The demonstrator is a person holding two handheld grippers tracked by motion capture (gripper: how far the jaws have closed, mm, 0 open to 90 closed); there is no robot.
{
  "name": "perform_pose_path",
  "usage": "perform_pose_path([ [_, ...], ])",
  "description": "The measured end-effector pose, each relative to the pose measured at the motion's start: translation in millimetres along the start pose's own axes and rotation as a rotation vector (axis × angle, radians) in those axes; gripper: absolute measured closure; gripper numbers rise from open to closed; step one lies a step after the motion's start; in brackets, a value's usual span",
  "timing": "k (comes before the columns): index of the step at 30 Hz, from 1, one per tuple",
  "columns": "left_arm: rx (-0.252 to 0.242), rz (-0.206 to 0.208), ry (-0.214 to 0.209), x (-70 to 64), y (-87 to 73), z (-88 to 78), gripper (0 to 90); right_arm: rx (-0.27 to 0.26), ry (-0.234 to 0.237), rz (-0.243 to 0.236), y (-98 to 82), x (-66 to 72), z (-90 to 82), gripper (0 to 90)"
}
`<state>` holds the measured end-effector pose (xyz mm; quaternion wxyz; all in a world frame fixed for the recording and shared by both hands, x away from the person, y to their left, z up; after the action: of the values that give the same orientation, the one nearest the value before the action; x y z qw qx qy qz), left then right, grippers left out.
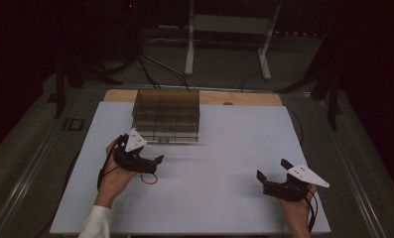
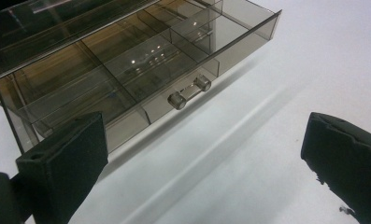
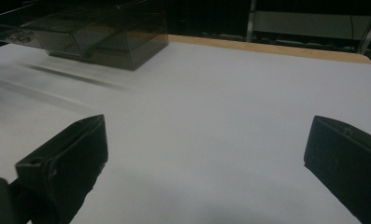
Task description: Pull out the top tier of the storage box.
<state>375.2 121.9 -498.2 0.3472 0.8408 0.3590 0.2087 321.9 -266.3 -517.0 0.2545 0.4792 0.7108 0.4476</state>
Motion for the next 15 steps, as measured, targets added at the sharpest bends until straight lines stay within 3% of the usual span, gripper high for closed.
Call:
perform_pose_path([
  [15,-0.003,-0.01,0.004,-2.8,-7.7,-1.8,2.2,-0.01,-0.002,0.0,1.1,-1.3,-1.4,0.4],
])
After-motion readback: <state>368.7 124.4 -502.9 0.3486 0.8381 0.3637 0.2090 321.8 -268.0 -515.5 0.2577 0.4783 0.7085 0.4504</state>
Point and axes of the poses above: each handheld gripper's, and its own axes: z roughly forward along the jaws, y roughly out of its top, x roughly to its left, the point moved 9 cm from there along z, roughly forward along the jaws, and after that the axes turned 6 degrees about x, right-handed, at the moved point
